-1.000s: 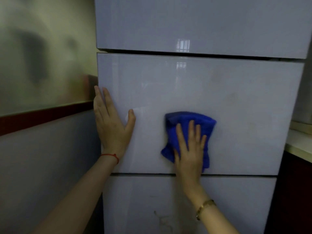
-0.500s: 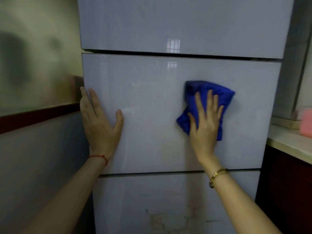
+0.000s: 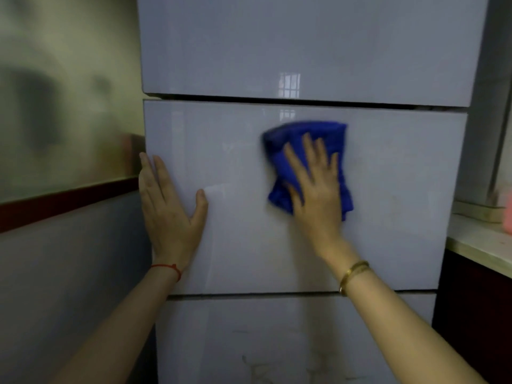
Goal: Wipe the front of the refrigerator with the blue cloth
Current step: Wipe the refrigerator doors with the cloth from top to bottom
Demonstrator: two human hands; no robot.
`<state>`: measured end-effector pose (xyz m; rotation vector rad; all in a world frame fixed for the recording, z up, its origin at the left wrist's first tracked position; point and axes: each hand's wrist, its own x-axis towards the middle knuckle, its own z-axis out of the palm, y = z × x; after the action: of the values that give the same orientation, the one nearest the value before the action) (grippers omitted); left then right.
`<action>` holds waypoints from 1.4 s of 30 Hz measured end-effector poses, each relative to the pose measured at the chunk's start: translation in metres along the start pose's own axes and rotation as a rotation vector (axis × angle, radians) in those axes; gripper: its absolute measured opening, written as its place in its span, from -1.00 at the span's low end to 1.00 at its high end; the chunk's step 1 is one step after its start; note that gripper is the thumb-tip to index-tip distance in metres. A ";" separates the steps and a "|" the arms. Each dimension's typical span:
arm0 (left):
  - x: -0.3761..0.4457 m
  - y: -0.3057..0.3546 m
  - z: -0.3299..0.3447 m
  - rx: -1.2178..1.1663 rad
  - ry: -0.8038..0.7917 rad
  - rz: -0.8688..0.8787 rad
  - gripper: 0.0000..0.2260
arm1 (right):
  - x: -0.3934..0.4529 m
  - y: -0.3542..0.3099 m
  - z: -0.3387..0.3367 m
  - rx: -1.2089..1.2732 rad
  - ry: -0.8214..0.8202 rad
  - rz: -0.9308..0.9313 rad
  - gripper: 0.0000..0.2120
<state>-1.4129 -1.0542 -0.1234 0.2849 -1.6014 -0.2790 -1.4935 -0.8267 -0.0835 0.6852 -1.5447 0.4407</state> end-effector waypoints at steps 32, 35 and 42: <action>-0.228 -0.061 -0.042 -0.101 -0.338 -0.003 -0.44 | -0.213 -0.044 -0.041 0.209 -0.282 -0.009 -0.59; -0.262 -0.070 -0.036 -0.087 -0.366 -0.022 -0.43 | -0.253 -0.063 -0.011 0.077 -0.401 -0.151 -0.42; -0.314 -0.096 -0.012 0.032 -0.320 0.030 -0.38 | -0.372 -0.072 0.026 -0.057 -0.488 -0.419 -0.42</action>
<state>-1.3845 -1.0342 -0.4499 0.2498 -1.9259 -0.2863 -1.4677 -0.8379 -0.4619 1.0985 -1.7944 -0.0963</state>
